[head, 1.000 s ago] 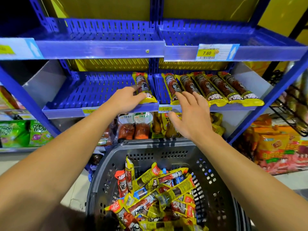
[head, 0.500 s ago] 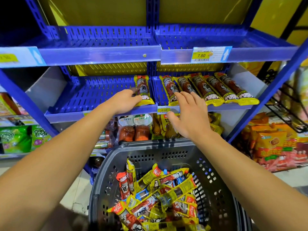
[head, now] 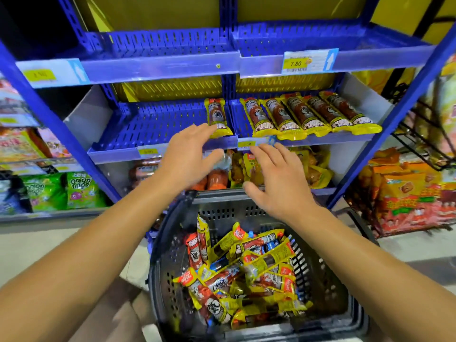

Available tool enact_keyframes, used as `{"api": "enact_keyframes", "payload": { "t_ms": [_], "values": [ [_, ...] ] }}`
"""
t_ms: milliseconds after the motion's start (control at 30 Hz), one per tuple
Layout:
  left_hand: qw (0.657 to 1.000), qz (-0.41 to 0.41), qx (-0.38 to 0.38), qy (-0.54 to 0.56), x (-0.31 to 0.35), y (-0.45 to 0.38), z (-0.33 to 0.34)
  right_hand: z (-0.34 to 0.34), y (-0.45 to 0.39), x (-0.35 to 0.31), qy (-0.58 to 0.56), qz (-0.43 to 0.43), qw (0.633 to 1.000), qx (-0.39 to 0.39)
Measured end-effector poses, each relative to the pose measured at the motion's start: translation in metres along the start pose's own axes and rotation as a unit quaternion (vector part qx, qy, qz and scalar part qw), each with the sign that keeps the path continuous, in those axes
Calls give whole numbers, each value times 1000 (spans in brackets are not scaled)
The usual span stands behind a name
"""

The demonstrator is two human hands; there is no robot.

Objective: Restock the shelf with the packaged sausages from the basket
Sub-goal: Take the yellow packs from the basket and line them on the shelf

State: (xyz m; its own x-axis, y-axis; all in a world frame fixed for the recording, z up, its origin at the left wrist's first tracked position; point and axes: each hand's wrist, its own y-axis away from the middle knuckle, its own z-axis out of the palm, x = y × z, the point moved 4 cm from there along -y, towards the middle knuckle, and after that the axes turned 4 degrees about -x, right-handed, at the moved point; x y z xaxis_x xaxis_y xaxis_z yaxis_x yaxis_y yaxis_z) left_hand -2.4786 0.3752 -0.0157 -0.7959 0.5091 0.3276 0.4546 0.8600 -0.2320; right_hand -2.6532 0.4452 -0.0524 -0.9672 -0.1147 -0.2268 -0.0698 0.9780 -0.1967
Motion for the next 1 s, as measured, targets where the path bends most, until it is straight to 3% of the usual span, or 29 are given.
{"api": "enact_keyframes", "payload": {
  "t_ms": [200,400,633,733,833,933,1000],
  "values": [
    [998,27,-52,1,5,70,64,50,57,1,-6,-22,997,-74],
    [987,-15,-160,2,-9,128,146,107,97,36,16,12,983,-180],
    [969,-74,-237,-3,-47,156,211,159,121,68,20,18,965,-262],
    [957,-148,-246,36,-87,171,244,175,119,72,-22,40,960,-275],
    [923,-208,-323,28,-97,173,259,184,115,79,-75,71,961,-258],
    [899,-214,-381,28,-92,176,268,194,114,81,-111,75,958,-253],
    [901,-211,-379,16,-93,180,270,200,115,81,-129,83,954,-256]
  ]
}}
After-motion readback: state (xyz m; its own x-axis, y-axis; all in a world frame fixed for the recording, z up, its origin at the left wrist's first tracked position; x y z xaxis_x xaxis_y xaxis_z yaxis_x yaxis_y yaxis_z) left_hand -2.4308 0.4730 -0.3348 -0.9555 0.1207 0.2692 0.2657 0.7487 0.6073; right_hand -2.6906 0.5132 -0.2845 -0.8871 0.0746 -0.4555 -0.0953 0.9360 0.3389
